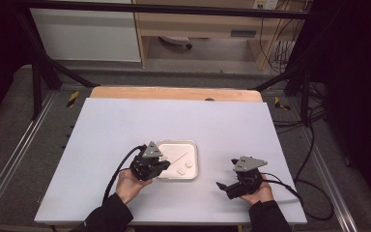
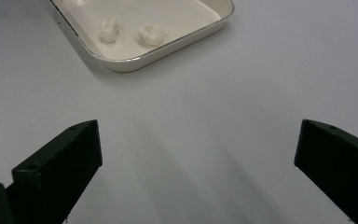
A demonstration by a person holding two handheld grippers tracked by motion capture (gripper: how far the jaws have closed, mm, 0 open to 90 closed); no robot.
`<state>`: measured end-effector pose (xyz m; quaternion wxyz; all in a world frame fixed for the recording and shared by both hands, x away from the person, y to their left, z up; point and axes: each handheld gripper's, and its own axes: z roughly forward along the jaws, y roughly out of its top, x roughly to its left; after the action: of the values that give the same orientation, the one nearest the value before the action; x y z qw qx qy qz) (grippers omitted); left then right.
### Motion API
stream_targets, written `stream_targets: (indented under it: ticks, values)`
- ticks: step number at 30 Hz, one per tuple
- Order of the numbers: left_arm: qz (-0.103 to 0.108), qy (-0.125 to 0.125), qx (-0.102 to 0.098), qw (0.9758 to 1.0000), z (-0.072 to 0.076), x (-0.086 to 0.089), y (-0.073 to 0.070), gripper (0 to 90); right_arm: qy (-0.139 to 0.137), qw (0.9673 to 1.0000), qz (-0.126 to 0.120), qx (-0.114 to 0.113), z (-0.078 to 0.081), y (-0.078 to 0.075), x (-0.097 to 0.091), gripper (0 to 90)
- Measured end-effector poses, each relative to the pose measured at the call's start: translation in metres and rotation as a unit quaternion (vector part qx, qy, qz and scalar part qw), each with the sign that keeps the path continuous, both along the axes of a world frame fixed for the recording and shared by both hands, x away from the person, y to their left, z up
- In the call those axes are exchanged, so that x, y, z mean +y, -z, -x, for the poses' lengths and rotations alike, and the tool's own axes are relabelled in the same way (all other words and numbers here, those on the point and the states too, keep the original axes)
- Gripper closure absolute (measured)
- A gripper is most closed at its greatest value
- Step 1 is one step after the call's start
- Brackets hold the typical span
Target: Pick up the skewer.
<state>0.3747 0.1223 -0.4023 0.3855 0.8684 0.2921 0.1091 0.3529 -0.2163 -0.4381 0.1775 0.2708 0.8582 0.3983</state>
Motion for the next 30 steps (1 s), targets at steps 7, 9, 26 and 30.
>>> stream_targets:
  ticks: [7,9,26,30]
  values:
    - [-0.005,0.018,0.000,0.9998,0.002,-0.003,-0.007,88.3,-0.023,0.9987,0.039,-0.023,0.003,-0.008,0.016,1.6]
    - [-0.008,0.024,-0.001,0.9997,0.003,-0.005,-0.008,88.3,-0.029,0.9980,0.049,-0.030,0.004,-0.010,0.019,2.1]
    - [-0.034,0.072,-0.003,0.9968,0.003,-0.042,-0.015,88.3,-0.060,0.9862,0.127,-0.087,0.010,-0.019,0.036,4.5]
    - [-0.040,0.085,-0.006,0.9955,0.003,-0.055,-0.018,88.3,-0.066,0.9829,0.143,-0.095,0.011,-0.020,0.038,6.0]
